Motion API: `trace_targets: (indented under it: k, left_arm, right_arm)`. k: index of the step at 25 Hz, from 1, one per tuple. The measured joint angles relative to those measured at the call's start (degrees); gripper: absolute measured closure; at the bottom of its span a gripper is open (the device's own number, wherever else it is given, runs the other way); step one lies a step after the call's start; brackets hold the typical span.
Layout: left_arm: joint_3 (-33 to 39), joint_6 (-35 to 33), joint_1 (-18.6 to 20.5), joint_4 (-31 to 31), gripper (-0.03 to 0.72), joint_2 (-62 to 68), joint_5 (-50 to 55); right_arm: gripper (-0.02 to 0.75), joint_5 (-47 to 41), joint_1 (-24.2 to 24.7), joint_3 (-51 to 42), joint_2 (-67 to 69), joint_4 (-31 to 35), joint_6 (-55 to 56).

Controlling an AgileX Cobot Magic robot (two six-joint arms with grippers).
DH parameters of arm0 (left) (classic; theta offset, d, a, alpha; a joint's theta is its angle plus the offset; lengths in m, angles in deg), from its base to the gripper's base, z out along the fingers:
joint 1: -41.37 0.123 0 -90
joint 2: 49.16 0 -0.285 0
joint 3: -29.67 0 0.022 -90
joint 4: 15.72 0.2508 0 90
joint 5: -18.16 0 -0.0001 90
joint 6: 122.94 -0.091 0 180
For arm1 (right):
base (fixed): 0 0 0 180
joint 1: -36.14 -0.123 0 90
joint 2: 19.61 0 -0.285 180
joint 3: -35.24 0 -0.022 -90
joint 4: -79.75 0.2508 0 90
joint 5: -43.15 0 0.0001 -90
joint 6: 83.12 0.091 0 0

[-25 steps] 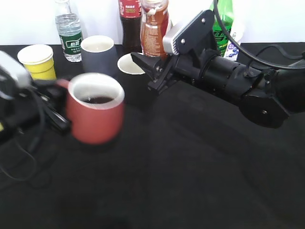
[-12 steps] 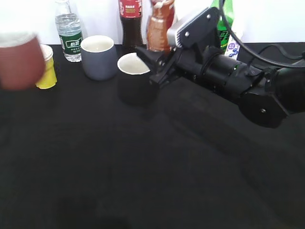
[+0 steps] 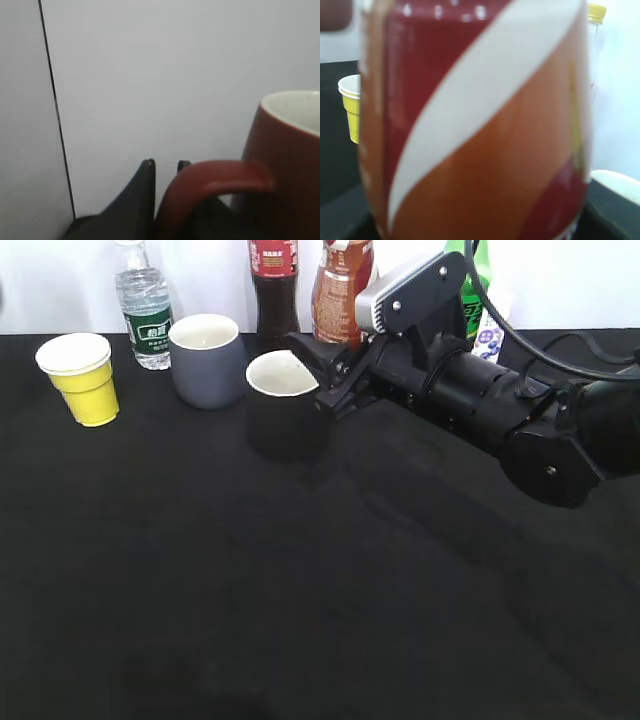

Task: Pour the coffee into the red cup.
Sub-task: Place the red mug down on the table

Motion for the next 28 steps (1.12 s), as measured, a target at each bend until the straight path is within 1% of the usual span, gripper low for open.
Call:
trace_targets:
  k: [3,6,10,13,16,21,26,28]
  left_arm:
    - [-7.2,1.1,0.0,0.1,0.585,8.6,0.0]
    - [-12.8,2.9,0.0,0.2,0.585,15.5,0.4]
    - [-21.0,4.5,-0.1,2.9,0.585,23.1,0.8]
    - [-26.7,6.0,-1.5,3.9,0.583,28.1,3.0]
    - [-29.2,6.1,-3.2,5.7,0.58,30.9,3.4]
    - [-32.9,6.1,-3.2,5.6,0.574,35.0,3.4]
    - [-33.2,7.1,-3.2,6.5,0.568,35.3,4.3]
    - [-33.2,7.7,-3.2,7.1,0.525,35.2,4.7]
  right_arm:
    - [0.204,0.0,0.0,0.0,0.0,0.0,0.0]
    - [0.204,0.0,0.0,0.0,0.0,0.0,0.0]
    - [0.204,0.0,0.0,0.0,0.0,0.0,0.2]
    - [0.204,0.0,0.0,0.0,0.0,0.0,0.5]
    - [0.204,0.0,0.0,0.0,0.0,0.0,0.5]
    - [0.204,0.0,0.0,0.0,0.0,0.1,0.5]
    - [0.204,0.0,0.0,0.0,0.0,0.1,0.5]
    - [0.204,0.0,0.0,0.0,0.0,0.1,0.5]
